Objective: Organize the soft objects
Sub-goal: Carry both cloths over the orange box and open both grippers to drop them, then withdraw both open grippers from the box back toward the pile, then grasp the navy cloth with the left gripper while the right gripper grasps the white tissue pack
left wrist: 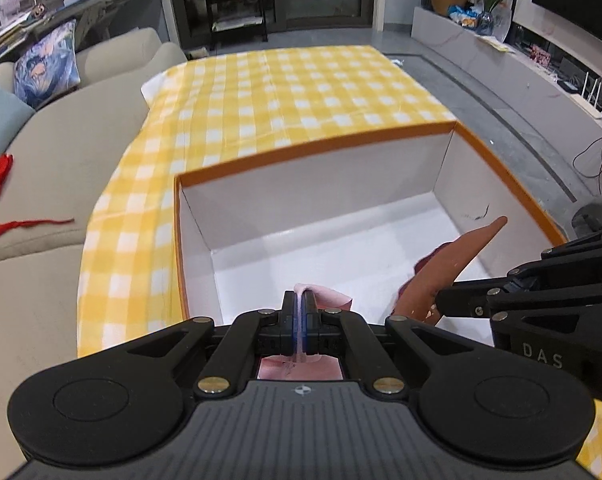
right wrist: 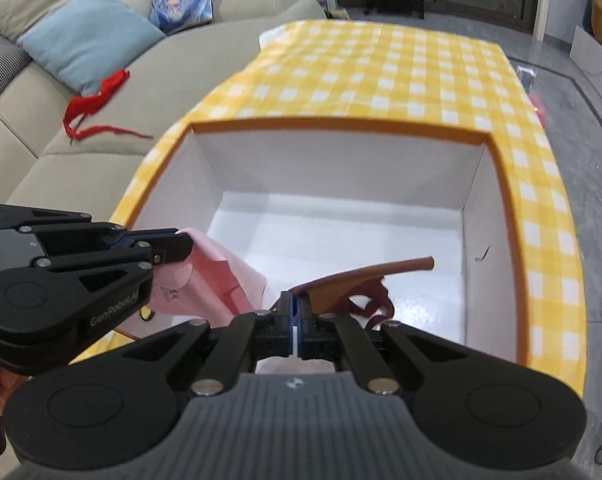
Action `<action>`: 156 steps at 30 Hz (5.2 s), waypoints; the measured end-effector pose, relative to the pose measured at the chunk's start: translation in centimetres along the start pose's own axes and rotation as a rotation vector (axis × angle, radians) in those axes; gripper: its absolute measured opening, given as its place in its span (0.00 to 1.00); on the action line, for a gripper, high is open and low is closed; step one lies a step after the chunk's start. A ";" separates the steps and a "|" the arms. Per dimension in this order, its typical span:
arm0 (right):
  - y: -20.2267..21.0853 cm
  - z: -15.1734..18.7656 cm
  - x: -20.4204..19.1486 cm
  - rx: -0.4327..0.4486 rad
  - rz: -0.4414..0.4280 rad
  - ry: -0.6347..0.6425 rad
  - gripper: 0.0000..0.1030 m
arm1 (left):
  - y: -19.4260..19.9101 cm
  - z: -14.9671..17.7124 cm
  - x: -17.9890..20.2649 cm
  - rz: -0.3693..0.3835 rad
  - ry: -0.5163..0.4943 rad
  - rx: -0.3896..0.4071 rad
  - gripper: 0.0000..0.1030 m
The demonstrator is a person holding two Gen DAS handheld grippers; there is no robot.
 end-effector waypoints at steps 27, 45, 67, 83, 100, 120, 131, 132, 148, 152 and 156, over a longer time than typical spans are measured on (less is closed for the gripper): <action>7.4 1.8 -2.3 0.077 0.047 0.049 0.42 | 8.6 -0.1 1.1 0.004 0.048 0.109 0.27; 18.3 12.3 -3.5 0.188 0.073 -0.014 0.47 | 18.1 8.9 3.9 0.017 0.168 0.143 0.29; 18.1 19.8 -1.9 0.070 0.184 -0.067 0.47 | 18.8 16.5 4.4 0.041 0.273 0.007 0.29; 15.6 18.3 -0.2 0.017 0.171 -0.067 0.48 | 14.2 14.5 1.9 0.123 0.218 -0.033 0.30; 6.0 15.4 2.9 -0.122 0.160 -0.126 0.84 | 5.0 14.2 -0.6 0.048 -0.034 -0.137 0.58; 2.2 16.3 2.7 -0.152 0.157 -0.086 0.37 | 4.2 14.9 -1.9 0.073 0.103 -0.107 0.06; 5.0 16.8 1.2 -0.122 0.058 -0.096 0.00 | 7.3 13.0 -1.7 0.073 0.171 -0.038 0.05; 5.1 16.4 1.7 -0.116 0.063 -0.103 0.02 | 7.8 12.6 -1.8 0.076 0.182 -0.024 0.05; 2.9 14.2 7.3 -0.095 0.168 -0.068 0.72 | 7.9 8.5 -1.3 0.116 0.218 0.049 0.03; 1.4 15.0 7.9 -0.115 0.147 -0.087 0.75 | 7.0 8.7 -0.9 0.124 0.200 0.032 0.03; 0.9 16.0 8.7 -0.122 0.082 -0.219 0.67 | 6.5 9.2 -0.6 0.127 0.196 0.019 0.03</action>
Point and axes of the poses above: each gripper's, at about its wrist camera, not at the fingertips, and y roughly against the way its jaws point, x to its right, z to its underside, the point moved 10 cm from there along -y, roughly the way its jaws point, and after that the axes turned 4 degrees about x, right-handed, at the moved point
